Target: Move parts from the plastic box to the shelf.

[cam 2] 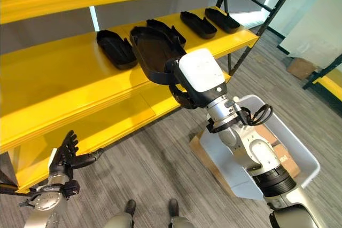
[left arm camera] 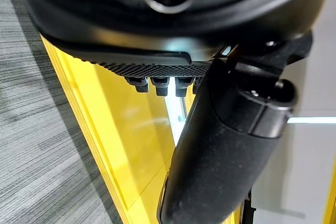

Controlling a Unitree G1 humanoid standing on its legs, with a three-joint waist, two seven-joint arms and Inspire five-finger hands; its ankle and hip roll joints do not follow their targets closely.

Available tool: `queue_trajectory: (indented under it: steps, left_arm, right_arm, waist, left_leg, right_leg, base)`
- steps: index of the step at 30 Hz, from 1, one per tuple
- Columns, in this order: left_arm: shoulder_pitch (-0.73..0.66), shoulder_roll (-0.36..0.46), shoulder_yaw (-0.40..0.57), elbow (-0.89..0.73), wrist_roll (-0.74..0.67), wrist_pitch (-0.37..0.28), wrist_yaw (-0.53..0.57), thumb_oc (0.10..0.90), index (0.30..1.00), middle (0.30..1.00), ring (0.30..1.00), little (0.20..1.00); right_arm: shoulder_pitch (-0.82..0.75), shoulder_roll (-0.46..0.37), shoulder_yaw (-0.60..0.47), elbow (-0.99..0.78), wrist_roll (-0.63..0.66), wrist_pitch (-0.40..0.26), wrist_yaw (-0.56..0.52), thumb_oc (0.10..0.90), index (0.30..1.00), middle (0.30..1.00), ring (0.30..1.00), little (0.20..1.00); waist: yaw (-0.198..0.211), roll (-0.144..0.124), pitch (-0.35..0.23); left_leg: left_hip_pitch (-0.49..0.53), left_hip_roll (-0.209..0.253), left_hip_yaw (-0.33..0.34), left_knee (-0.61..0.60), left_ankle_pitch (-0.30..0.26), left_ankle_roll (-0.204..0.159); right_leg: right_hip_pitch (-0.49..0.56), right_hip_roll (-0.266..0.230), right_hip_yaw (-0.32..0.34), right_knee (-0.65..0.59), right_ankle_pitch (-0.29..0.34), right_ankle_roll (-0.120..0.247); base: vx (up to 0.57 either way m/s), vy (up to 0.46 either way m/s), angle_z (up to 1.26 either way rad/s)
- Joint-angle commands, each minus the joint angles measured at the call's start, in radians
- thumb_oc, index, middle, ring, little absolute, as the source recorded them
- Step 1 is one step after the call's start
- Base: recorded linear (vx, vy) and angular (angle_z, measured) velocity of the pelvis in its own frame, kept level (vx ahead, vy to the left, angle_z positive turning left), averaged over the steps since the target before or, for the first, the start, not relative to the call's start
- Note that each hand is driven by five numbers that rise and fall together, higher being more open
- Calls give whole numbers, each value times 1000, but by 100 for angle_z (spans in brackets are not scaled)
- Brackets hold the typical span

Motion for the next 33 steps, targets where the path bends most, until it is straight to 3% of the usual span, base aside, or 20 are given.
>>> queue_trajectory:
  steps: [1, 5, 12, 16, 19, 20, 21, 22, 24, 26, 30, 33]
  left_arm:
    - [-61, -9, -55, -116, 38, -104, 11, 900, 1000, 1000, 1000, 1000]
    - [-29, -23, -46, -125, 28, -98, 0, 900, 1000, 1000, 1000, 1000]
    - [5, -20, -56, -119, 18, -78, -14, 900, 1000, 1000, 1000, 1000]
    - [9, -20, -59, -120, 11, -75, -11, 900, 1000, 1000, 1000, 1000]
    - [-9, -22, -73, -112, -2, -77, -10, 900, 1000, 1000, 1000, 1000]
    - [-15, -22, -77, -116, -10, -78, -11, 900, 1000, 1000, 1000, 1000]
    - [-22, -22, -80, -119, -16, -75, -9, 900, 1000, 1000, 1000, 1000]
    - [-23, -22, -81, -120, -16, -75, -9, 900, 1000, 1000, 1000, 1000]
    - [-29, -25, -89, -118, -15, -68, -13, 900, 1000, 1000, 1000, 1000]
    - [-31, -24, -94, -105, 7, -66, -8, 900, 1000, 1000, 1000, 1000]
    - [-10, -43, -71, -93, 4, -67, 0, 900, 1000, 1000, 1000, 1000]
    - [-5, -45, -66, -92, 1, -71, 0, 900, 1000, 1000, 1000, 1000]
  right_arm:
    - [-136, -75, -119, -48, 44, 14, -101, 400, 300, 300, 300, 300]
    - [-121, -89, -133, -64, 51, 3, -97, 400, 300, 300, 300, 300]
    - [-119, -180, -153, -82, 63, -17, -96, 400, 300, 300, 300, 300]
    - [-151, -204, -134, -75, 74, -19, -95, 400, 300, 300, 300, 300]
    - [-193, -228, -116, -60, 85, -16, -98, 400, 300, 300, 300, 300]
    - [-206, -246, -110, -51, 82, -10, -100, 400, 300, 300, 300, 300]
    - [-205, -258, -116, -47, 83, -5, -105, 400, 300, 300, 300, 300]
    - [-204, -259, -118, -47, 83, -5, -106, 400, 300, 300, 300, 300]
    - [-170, -282, -147, -40, 86, 2, -114, 400, 300, 300, 300, 300]
    - [-134, -283, -176, -43, 86, 10, -130, 400, 300, 300, 300, 300]
    - [-103, -256, -187, -52, 76, 9, -119, 400, 300, 300, 300, 300]
    - [-91, -245, -193, -58, 68, 8, -114, 400, 300, 300, 300, 300]
  waist:
    - [-26, 13, -55]
    - [-22, 15, -77]
    - [-18, 22, -94]
    - [-11, 25, -79]
    - [0, 23, -39]
    - [8, 24, -19]
    - [1, 26, -10]
    - [-1, 25, -11]
    - [-8, 33, -12]
    - [-5, 49, -13]
    - [21, 67, -57]
    - [36, 62, -75]
  left_leg:
    - [116, -19, -38, -104, -14, 5]
    - [135, 11, -46, -127, -9, -9]
    - [147, 63, -132, -171, 28, -54]
    - [132, 61, -147, -129, 18, -59]
    - [64, 15, -137, 7, 17, -77]
    - [23, 8, -103, 54, 41, -84]
    - [-5, 35, -52, 47, 48, -80]
    - [-9, 32, -55, 42, 58, -80]
    - [-61, 101, 28, -45, 130, -69]
    - [-136, 162, 108, -178, 223, -94]
    - [-72, 198, 132, -259, 275, -115]
    - [-55, 193, 145, -251, 274, -115]
  right_leg:
    - [58, -5, -11, 25, 3, 41]
    - [87, -9, -74, 17, -9, 32]
    - [130, 14, -160, 40, -83, 0]
    - [138, 16, -182, 68, -111, -13]
    - [156, -7, -220, 82, -129, -31]
    - [172, -21, -251, 83, -134, -35]
    - [183, -33, -276, 88, -147, -32]
    - [179, -36, -279, 86, -142, -31]
    - [200, -50, -315, 88, -154, -27]
    - [228, -51, -338, 94, -175, -19]
    - [288, -47, -317, 72, -199, 0]
    - [321, -66, -299, 36, -190, 7]
  base:
    - [117, -250, 109]
    - [117, -191, 45]
    - [67, -191, 35]
    - [24, -90, 42]
    - [-24, -30, 27]
    - [-8, -15, 55]
    - [-6, 1, 65]
    - [53, 34, 78]
    - [85, 54, 87]
    - [166, 95, 91]
    - [240, 160, 43]
    - [232, 174, -43]
